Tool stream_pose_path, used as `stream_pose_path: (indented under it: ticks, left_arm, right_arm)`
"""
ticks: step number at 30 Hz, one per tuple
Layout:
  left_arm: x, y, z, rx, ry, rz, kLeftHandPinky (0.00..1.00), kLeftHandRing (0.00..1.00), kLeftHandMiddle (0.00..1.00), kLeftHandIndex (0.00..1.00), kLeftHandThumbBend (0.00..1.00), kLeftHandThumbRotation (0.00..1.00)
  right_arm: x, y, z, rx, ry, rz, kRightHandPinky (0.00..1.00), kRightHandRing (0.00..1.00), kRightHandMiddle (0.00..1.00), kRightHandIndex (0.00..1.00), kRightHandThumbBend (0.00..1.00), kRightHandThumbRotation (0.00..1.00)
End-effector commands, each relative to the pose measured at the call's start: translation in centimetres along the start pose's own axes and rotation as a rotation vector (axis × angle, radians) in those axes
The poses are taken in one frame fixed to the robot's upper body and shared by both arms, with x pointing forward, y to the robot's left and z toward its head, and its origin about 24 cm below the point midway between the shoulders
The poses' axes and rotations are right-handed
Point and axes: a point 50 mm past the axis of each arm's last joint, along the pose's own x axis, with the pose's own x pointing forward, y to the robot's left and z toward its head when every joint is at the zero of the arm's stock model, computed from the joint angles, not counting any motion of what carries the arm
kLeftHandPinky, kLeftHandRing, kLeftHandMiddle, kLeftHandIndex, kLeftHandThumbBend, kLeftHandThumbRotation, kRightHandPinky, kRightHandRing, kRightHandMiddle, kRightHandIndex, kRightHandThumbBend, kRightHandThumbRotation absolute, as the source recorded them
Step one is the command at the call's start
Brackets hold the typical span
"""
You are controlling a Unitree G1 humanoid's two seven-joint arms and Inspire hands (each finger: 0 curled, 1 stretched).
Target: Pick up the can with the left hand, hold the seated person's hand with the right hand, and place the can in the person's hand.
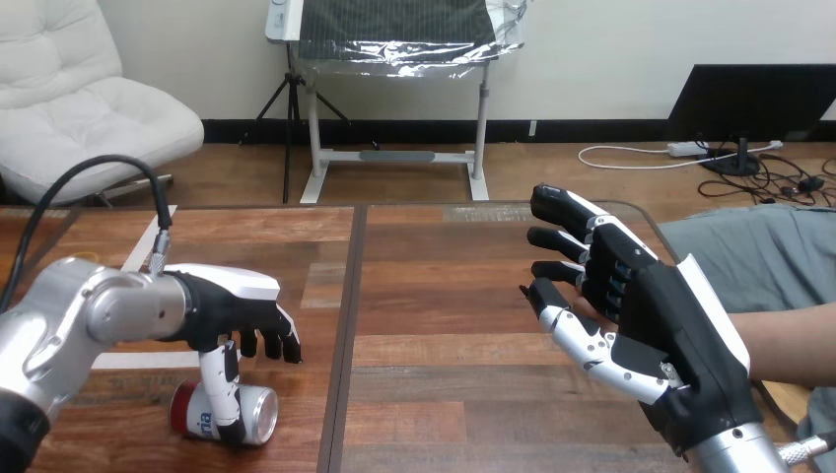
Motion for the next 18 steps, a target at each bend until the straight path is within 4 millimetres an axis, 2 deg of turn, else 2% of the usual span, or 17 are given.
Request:
stream_pose_path:
  ticks: [1,18]
  left_arm:
    - [-1.79,1.92,-0.57,0.011,0.011,0.112,0.7,0.79,0.83,0.81,0.92,0.14]
    - [-1.97,1.48,-0.9,0.006,0.015,0.123,0.72,0.81,0.84,0.82,0.89,0.13]
  right_arm:
    - [1.32,-0.38,1.93,-0.024,-0.114,0.001,0.78,0.86,0.9,0.87,0.34,0.0]
    - [1.46,-0.36,1.98,-0.02,-0.118,0.006,0.78,0.86,0.89,0.87,0.34,0.0]
